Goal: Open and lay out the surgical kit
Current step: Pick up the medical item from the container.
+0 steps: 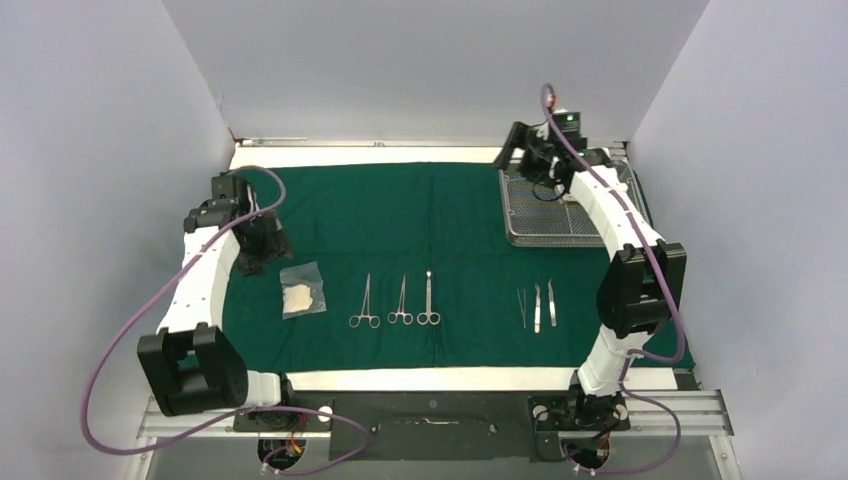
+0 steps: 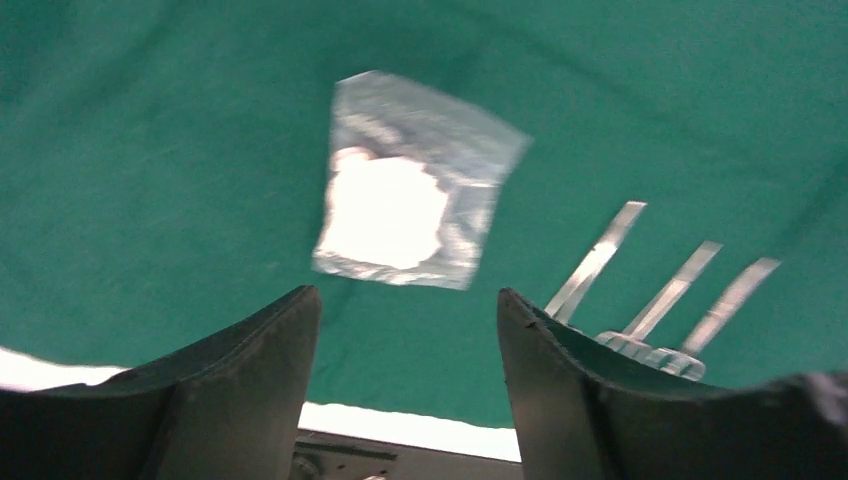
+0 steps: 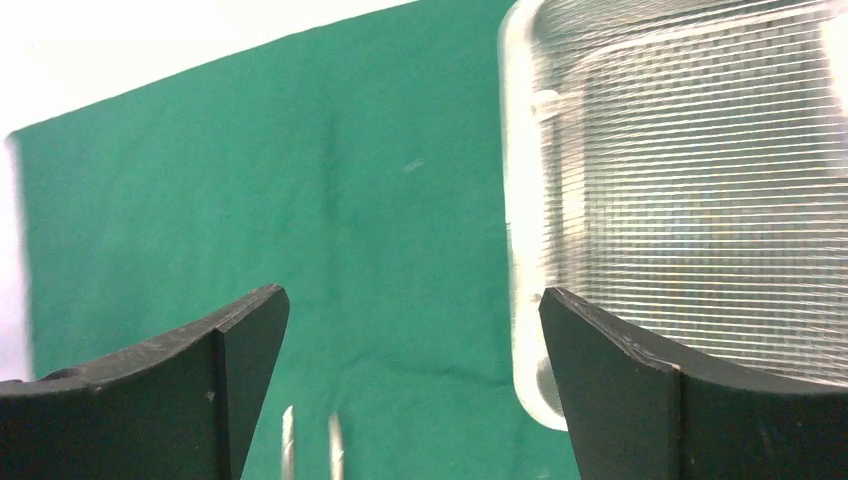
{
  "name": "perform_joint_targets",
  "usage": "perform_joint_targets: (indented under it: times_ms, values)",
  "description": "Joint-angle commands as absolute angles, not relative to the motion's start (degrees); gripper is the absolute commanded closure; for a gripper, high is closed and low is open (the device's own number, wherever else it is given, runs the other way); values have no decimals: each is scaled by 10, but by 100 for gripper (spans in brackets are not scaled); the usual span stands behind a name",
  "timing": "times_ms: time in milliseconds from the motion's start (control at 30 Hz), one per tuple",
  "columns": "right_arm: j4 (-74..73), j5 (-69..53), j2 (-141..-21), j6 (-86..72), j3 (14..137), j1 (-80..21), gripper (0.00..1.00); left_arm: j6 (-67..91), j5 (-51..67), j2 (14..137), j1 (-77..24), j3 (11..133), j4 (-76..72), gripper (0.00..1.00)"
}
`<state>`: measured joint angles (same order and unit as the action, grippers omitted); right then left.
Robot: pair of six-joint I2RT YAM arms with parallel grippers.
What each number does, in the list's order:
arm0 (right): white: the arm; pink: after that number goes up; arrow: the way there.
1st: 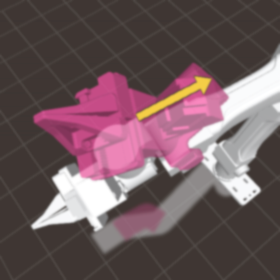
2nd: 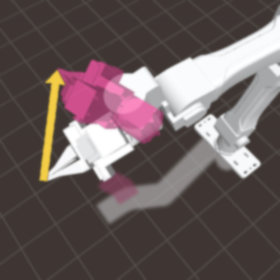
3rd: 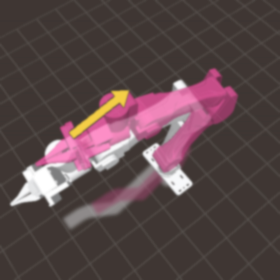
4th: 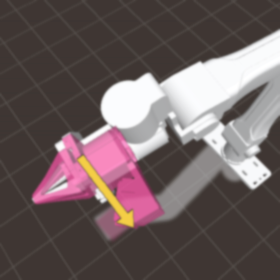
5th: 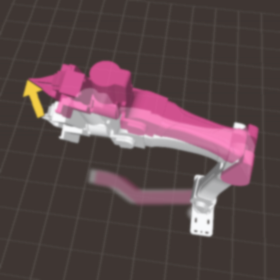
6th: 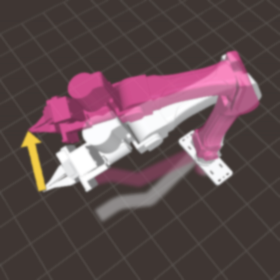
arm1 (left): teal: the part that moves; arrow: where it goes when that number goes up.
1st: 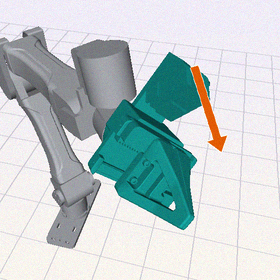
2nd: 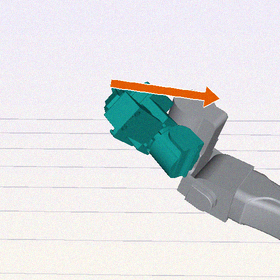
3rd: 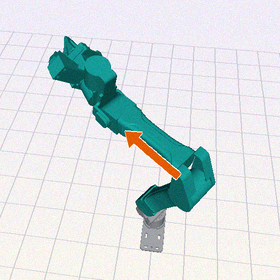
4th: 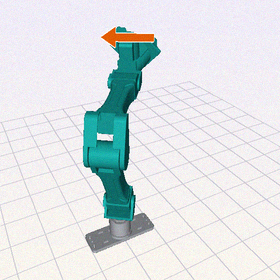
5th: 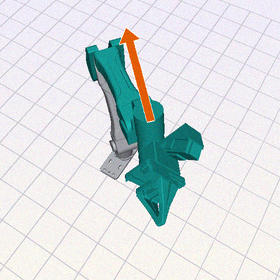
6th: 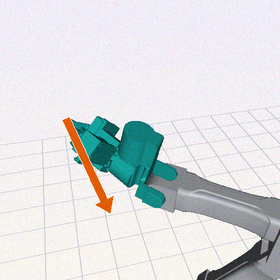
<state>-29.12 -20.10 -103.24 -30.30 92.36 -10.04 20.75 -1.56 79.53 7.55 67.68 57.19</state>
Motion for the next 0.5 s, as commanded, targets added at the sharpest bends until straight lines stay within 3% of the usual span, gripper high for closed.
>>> perform_joint_targets:
  times_ms: [0,233,333,467]
  values:
    - [-347,26,-996,-230,956,-47,8,197,167,715,75,716,479,34]
    - [-328,42,-1054,-226,979,38,10,215,79,598,76,711,410,3]
    - [-289,12,-1077,-232,967,64,10,211,64,601,76,730,430,4]
    - [-233,-41,-1106,-311,961,100,2,212,72,599,76,729,422,4]
